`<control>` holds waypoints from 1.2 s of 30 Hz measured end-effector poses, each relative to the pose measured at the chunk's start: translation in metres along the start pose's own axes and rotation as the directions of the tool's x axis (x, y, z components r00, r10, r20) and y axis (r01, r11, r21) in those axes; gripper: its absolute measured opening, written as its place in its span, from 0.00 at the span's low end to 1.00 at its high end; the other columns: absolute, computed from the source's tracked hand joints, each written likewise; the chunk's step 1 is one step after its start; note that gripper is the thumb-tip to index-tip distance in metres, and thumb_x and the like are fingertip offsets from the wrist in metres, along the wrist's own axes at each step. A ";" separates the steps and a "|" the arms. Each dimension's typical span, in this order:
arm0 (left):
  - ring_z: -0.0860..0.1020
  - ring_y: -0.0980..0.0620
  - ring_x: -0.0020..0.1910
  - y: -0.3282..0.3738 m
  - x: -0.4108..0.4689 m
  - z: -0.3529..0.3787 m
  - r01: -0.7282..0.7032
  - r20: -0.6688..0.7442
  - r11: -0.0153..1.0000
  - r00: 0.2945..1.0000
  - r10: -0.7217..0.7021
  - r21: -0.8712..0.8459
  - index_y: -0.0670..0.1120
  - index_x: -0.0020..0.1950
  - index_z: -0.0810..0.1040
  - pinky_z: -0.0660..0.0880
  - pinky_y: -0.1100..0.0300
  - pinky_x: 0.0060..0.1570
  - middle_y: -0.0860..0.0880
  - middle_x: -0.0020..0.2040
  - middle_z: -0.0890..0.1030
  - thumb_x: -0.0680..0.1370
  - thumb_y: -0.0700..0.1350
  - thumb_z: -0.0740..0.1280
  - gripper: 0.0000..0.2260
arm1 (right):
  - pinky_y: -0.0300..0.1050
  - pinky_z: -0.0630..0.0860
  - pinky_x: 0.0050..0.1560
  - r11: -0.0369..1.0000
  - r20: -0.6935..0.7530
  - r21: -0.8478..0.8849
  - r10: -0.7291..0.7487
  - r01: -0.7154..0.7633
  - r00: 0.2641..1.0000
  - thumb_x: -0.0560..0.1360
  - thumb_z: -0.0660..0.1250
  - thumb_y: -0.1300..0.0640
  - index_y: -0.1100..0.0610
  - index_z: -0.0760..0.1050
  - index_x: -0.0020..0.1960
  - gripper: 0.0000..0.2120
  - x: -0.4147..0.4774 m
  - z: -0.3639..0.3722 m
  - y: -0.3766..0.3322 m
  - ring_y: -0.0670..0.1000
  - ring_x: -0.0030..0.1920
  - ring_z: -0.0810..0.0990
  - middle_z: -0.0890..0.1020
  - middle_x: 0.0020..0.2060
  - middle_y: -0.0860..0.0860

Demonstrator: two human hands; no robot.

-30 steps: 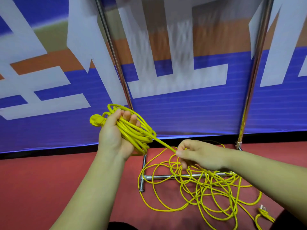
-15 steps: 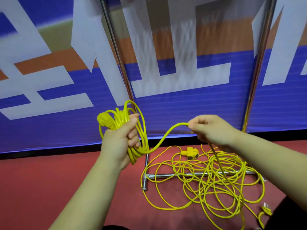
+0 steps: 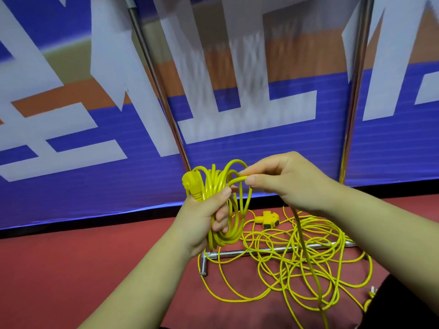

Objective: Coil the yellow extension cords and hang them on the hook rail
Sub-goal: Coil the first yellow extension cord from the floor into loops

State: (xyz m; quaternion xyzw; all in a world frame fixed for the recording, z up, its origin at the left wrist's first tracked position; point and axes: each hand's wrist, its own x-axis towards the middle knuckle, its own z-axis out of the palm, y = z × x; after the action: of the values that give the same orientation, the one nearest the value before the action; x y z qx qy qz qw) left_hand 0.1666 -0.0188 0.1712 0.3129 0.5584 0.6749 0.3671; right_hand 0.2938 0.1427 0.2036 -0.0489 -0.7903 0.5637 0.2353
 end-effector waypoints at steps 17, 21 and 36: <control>0.63 0.59 0.19 0.050 0.014 -0.036 -0.236 -0.239 0.856 0.961 0.137 -0.459 0.50 0.41 0.76 0.68 0.66 0.27 0.55 0.24 0.64 0.79 0.50 0.63 0.08 | 0.46 0.67 0.36 0.929 0.255 -0.120 0.369 -0.349 0.894 0.79 0.68 0.59 0.56 0.71 0.48 0.06 -0.008 -0.035 0.074 0.47 0.30 0.71 0.77 0.27 0.45; 0.62 0.59 0.20 0.034 0.021 -0.051 -0.215 -0.359 0.901 0.931 0.071 -0.377 0.50 0.44 0.77 0.67 0.65 0.25 0.55 0.27 0.63 0.82 0.48 0.63 0.08 | 0.41 0.67 0.30 0.906 0.042 0.009 0.422 -0.423 0.906 0.79 0.68 0.58 0.56 0.72 0.50 0.04 -0.005 -0.033 0.076 0.48 0.28 0.71 0.77 0.30 0.51; 0.62 0.58 0.20 0.029 0.005 -0.040 -0.193 -0.352 0.962 0.929 0.116 -0.194 0.45 0.53 0.79 0.66 0.63 0.24 0.52 0.26 0.63 0.80 0.47 0.64 0.08 | 0.44 0.82 0.39 0.664 -0.137 0.594 0.639 -0.454 0.757 0.80 0.64 0.64 0.58 0.76 0.52 0.05 0.012 -0.004 0.040 0.47 0.34 0.82 0.82 0.41 0.56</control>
State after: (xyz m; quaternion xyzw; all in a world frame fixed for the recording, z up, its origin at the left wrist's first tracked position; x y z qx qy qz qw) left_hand 0.1261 -0.0386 0.1927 0.1925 0.5061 0.8043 0.2447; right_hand 0.2777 0.1649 0.1720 -0.3157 -0.4991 0.7851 0.1864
